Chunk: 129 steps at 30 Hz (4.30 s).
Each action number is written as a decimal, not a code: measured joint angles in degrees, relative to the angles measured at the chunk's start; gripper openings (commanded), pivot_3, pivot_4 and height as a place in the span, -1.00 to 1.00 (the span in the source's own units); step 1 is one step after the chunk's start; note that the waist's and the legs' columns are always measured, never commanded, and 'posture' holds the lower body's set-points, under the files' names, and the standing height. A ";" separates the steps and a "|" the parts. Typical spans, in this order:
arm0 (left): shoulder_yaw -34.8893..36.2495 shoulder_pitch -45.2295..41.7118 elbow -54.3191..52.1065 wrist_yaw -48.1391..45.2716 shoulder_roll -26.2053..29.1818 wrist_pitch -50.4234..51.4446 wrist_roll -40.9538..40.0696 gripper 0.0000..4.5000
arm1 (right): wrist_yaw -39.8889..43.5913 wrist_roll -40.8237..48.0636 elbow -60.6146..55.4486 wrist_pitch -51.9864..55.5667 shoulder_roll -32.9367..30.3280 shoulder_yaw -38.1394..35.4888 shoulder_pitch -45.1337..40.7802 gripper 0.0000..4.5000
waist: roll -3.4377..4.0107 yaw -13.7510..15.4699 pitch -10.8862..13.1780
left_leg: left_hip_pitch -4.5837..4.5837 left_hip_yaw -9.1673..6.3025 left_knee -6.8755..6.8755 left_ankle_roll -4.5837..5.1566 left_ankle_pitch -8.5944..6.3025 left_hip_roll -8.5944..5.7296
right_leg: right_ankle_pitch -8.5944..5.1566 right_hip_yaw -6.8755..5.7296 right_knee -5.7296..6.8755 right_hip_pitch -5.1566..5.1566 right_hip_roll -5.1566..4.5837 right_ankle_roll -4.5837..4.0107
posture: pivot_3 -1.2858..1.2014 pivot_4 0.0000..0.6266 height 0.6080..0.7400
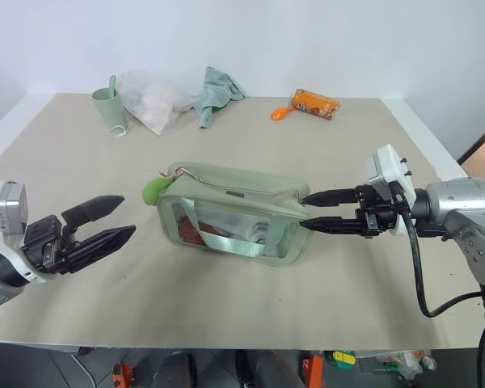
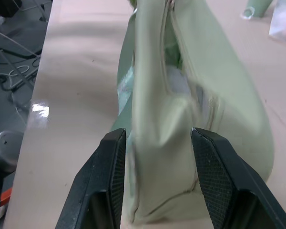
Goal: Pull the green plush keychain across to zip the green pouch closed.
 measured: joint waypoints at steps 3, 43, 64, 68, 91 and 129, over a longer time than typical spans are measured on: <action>0.00 0.00 0.00 0.00 -0.08 -0.01 0.02 1.00 | -0.03 -0.60 0.00 -0.67 0.01 0.61 0.42 -0.02 | 0.00 -0.03 0.00 | 0.01 0.01 0.00 0.00 0.00 0.01 | 0.00 0.00 0.00 0.00 0.01 0.00 | 0.03 -0.52 0.95; -13.41 -14.39 12.03 3.95 -4.30 -2.82 14.36 0.89 | -1.09 -6.08 2.23 -4.28 2.74 3.57 0.05 -1.00 | -0.02 -0.02 0.00 | 0.01 0.00 0.03 -0.01 0.01 0.01 | 0.05 0.01 0.00 0.04 0.02 0.06 | 0.03 -0.52 0.95; -13.15 -15.72 11.75 5.13 -5.87 -1.80 12.49 -0.99 | -1.15 -6.29 2.34 -4.42 2.72 3.59 0.01 -1.00 | -0.02 0.00 0.01 | 0.01 -0.01 0.07 -0.01 0.01 0.00 | 0.06 0.01 0.00 0.07 0.01 0.09 | 0.03 -0.52 0.95; -13.12 -21.79 11.76 7.89 -7.33 -1.45 10.44 -0.99 | -1.12 -6.60 2.39 -4.49 2.72 3.60 -0.06 -1.00 | -0.11 0.04 0.05 | 0.00 -0.03 0.13 -0.01 0.02 0.00 | 0.11 0.00 0.00 0.10 0.02 0.16 | 0.03 -0.52 0.95; -21.38 -27.27 8.83 2.76 -4.13 2.90 11.00 0.47 | -1.47 -6.72 2.36 -4.56 2.77 3.77 -0.02 -1.00 | -0.11 -0.02 0.06 | 0.02 -0.03 0.15 -0.04 0.04 -0.03 | 0.12 0.04 0.00 0.12 0.01 0.18 | 0.03 -0.52 0.95; -18.20 -17.96 15.46 -2.64 -2.37 -0.59 17.30 0.31 | -2.10 -6.69 2.11 -4.40 3.70 3.86 -0.06 -1.00 | -0.15 -0.11 0.09 | 0.04 -0.03 0.06 -0.09 0.08 0.06 | 0.11 0.00 0.00 0.07 0.08 0.16 | 0.03 -0.52 0.95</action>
